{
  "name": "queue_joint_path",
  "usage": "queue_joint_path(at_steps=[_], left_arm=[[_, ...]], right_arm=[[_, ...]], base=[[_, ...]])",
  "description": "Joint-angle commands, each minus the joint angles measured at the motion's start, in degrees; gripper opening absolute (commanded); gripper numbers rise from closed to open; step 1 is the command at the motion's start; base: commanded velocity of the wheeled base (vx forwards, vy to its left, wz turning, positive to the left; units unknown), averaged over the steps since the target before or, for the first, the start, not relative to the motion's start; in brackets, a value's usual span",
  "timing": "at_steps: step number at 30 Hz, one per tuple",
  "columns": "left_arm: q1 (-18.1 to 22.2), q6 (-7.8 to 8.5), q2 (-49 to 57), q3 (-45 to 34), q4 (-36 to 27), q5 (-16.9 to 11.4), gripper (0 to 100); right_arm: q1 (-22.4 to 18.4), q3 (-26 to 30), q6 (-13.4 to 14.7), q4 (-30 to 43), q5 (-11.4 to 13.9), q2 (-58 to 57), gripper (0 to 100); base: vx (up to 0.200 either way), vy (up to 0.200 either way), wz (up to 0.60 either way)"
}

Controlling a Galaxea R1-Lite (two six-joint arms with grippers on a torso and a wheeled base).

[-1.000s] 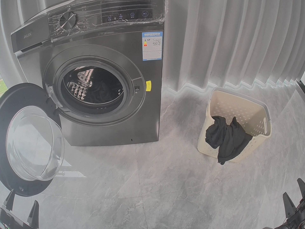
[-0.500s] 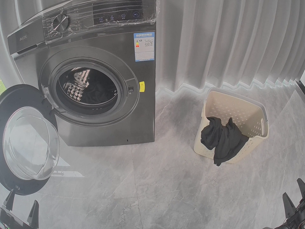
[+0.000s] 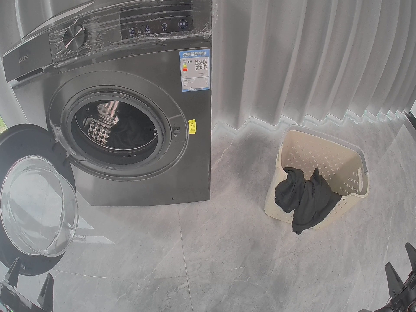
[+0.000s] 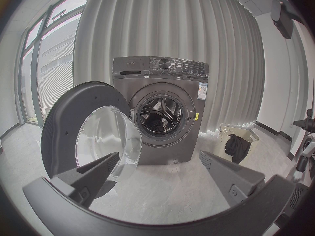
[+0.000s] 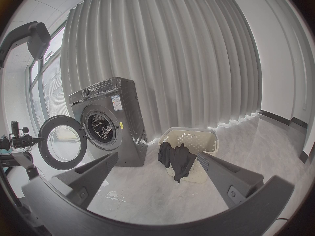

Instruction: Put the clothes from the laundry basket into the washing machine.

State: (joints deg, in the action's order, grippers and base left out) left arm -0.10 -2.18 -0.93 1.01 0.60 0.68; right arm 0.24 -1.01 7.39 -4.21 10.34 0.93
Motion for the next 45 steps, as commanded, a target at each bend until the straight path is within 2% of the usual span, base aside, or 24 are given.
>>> queue_joint_path(at_steps=[1,8,23,31,34,35,45], left_arm=[[0.0,-0.02,0.8,-0.9,0.0,0.1,100],[0.0,-0.02,0.8,-0.9,0.0,0.0,100],[0.0,-0.02,0.8,-0.9,0.0,0.0,100],[0.0,-0.02,0.8,-0.9,0.0,0.1,100],[0.0,0.86,0.9,-1.0,-0.4,-0.2,100],[0.0,1.74,0.9,-1.0,-0.5,-0.1,100],[0.0,1.74,0.8,-1.0,-0.5,-0.4,100]], right_arm=[[0.0,1.0,0.0,0.0,0.0,-0.3,100],[0.0,1.0,-0.1,0.0,0.1,-0.3,100],[0.1,1.0,-0.1,0.0,0.1,-0.3,100],[0.0,1.0,0.0,0.0,0.1,-0.3,100],[0.1,1.0,0.0,0.0,0.1,-0.3,100],[0.1,1.0,0.0,0.0,0.0,-0.3,100],[0.1,1.0,0.2,0.0,0.0,-0.3,100]], base=[[0.0,0.0,0.0],[0.0,0.0,-0.51],[0.0,0.0,0.0],[0.0,0.0,-0.45],[0.0,0.0,0.0],[0.0,0.0,0.0],[0.04,0.0,0.0]])
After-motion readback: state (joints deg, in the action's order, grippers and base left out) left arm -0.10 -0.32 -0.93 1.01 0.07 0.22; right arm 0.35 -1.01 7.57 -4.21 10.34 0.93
